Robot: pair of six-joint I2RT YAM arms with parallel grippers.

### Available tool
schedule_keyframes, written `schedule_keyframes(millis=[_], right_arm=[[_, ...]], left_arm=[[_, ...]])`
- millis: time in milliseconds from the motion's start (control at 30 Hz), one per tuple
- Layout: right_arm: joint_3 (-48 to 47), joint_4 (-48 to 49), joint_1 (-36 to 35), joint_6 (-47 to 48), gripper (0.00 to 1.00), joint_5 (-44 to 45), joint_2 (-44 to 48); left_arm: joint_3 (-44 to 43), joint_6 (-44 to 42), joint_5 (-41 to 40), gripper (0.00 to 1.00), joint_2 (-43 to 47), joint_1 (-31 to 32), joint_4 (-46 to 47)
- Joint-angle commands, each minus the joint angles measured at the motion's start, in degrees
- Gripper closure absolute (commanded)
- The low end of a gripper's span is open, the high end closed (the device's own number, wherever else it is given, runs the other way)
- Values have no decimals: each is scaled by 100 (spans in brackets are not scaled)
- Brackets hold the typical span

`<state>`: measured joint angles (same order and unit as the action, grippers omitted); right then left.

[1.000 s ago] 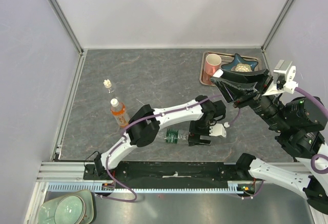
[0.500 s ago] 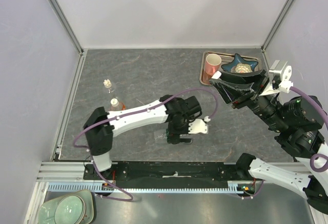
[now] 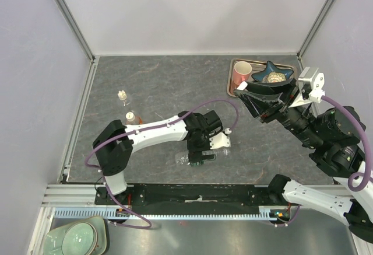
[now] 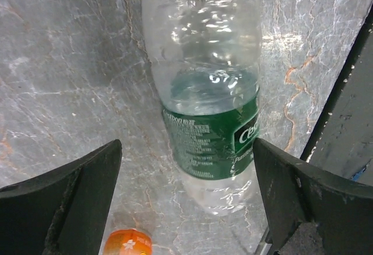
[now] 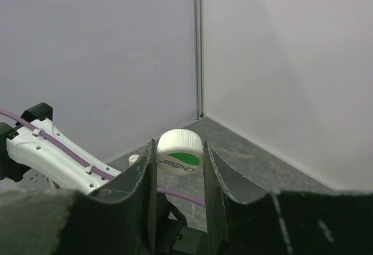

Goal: Screw on the bottle caps
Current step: Pick up the plastic bottle at the center of the board.

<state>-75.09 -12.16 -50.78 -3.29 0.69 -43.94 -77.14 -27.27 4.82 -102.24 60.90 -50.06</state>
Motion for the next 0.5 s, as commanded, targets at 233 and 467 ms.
schedule_keyframes(millis=[233, 467], right_arm=[[-261, -93, -2, -23, 76, 89, -35], [-261, -102, -2, -23, 77, 116, -44]], left_arm=[[691, 617, 169, 1, 72, 27, 417], [1105, 407, 107, 1, 11, 35, 936]])
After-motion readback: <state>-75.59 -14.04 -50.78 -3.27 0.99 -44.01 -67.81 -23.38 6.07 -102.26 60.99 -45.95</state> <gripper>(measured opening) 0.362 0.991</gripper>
